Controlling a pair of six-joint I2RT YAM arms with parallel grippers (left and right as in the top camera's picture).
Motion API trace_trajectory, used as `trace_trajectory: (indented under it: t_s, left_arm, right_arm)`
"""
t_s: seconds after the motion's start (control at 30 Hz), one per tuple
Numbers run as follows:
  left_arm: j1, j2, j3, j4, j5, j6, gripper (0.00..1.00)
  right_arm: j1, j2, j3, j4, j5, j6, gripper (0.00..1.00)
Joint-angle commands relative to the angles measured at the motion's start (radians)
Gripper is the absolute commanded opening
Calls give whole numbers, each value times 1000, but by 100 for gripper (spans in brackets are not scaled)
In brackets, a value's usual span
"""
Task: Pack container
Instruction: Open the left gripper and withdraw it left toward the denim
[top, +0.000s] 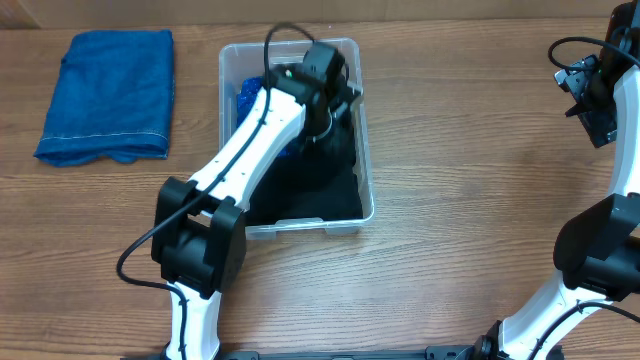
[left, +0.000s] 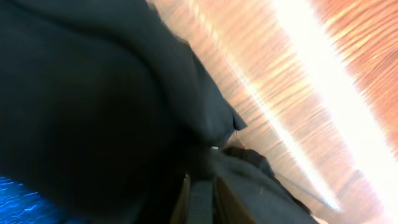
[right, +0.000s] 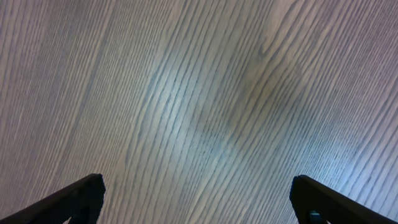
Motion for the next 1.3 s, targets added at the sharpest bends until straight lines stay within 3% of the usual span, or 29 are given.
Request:
trace_trajectory:
  t_s: [0.0,0.07,0.13,0.17,0.33,0.5,0.63,0.8,0.83,0.93,1.03,1.07,1.1,1.13,1.27]
  left_arm:
    - [44,-50,227,-80,-106,26,34]
    - [74,-55,307,-119,-154,23,43]
    - [106,-56,360,-143,-194,23,90]
    - [133,-56,387,-156,-221,23,100]
    - [271,-55,405,-164,-314,14,100]
    - [456,-40,398,-151,-322,-117,100]
    - [597,-21,388,-124,-261,-178,100]
    - [738,24,376,-99,-81,-179,100]
    - [758,41,376,-95,-60,-179,93]
    - [798,101,376,-79,-42,-178,57]
    - [814,173,376,-54,-43,-174,40]
    - [816,196,376,-43,-43,-167,28]
    - [817,217,376,-29,-47,-163,10]
    - [817,237,376,-13,-56,-159,4]
    - [817,313,376,50,-185,-163,4]
  right_arm:
    - [-1,0,1,4,8,4,100]
    - [-1,0,1,4,8,4,100]
    - [-1,0,1,4,8,4,100]
    - [-1,0,1,4,8,4,100]
    - [-1,0,1,4,8,4,100]
    - [-1,0,1,4,8,4,100]
    - [-1,0,1,4,8,4,100]
    - [-1,0,1,4,8,4,100]
    - [-1,0,1,4,8,4,100]
    - [-1,0,1,4,8,4,100]
    - [-1,0,1,4,8,4,100]
    - [-1,0,1,4,8,4,100]
    - [-1,0,1,4,8,4,100]
    - [-1,0,1,4,8,4,100]
    - [-1,0,1,4,8,4,100]
